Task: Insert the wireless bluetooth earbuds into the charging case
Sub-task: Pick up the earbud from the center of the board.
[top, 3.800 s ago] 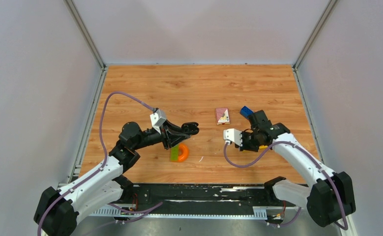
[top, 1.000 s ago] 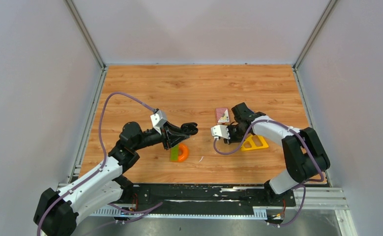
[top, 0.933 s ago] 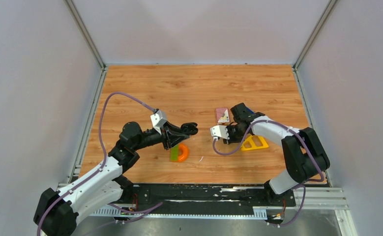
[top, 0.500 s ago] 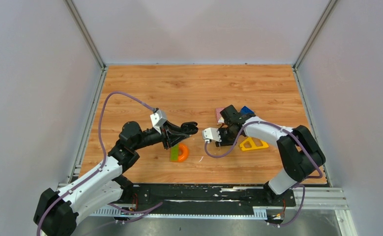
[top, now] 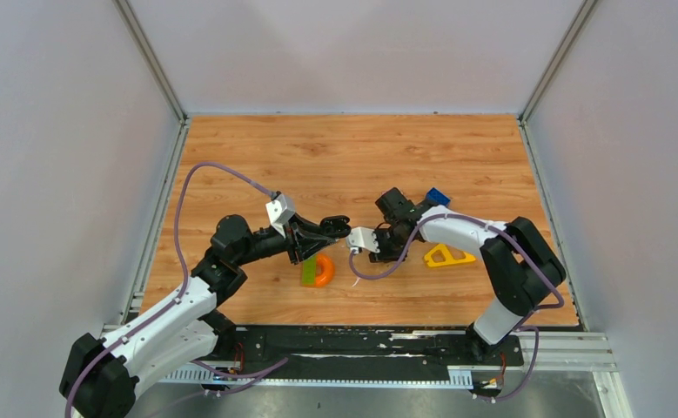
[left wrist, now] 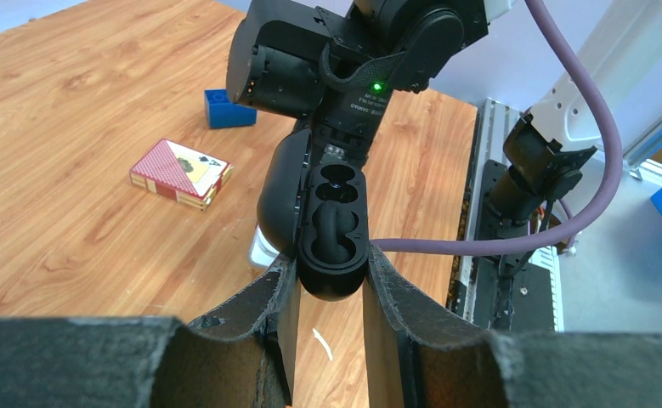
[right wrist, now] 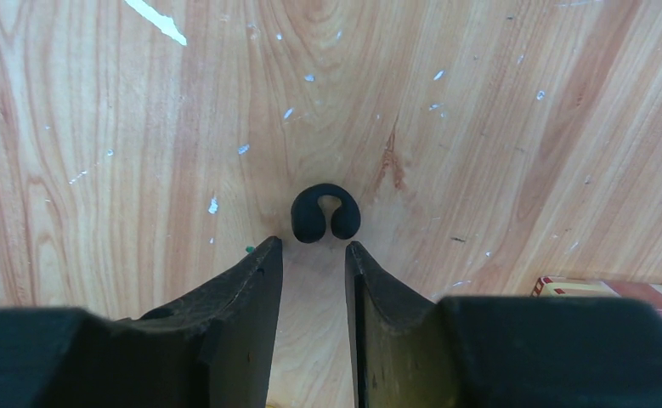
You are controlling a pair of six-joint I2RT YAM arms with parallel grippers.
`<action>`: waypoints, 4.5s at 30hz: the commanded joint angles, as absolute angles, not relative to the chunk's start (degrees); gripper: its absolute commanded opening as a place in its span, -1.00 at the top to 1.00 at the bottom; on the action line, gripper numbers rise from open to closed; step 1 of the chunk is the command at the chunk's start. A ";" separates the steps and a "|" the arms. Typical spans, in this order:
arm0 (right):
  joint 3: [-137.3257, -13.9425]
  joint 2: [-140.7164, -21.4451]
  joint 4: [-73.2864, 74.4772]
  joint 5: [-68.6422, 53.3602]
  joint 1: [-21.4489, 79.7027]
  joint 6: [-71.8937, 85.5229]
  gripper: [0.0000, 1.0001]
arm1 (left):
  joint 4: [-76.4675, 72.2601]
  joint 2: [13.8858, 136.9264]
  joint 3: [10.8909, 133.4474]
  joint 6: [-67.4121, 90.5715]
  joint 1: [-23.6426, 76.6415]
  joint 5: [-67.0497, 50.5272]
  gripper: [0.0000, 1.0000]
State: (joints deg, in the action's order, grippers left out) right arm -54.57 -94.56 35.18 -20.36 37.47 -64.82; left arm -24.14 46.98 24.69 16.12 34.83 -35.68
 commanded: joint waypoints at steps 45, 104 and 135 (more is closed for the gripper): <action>-67.18 -100.53 38.16 -16.06 44.22 -68.43 0.42 | -23.33 43.42 26.89 13.36 34.69 -33.40 0.98; -63.46 -93.23 53.37 -19.23 42.36 -66.29 0.37 | -24.41 43.99 26.98 14.09 34.66 -34.37 0.97; -69.39 -101.64 51.58 -23.47 42.28 -62.49 0.39 | -24.08 44.11 26.97 13.97 34.71 -34.54 0.97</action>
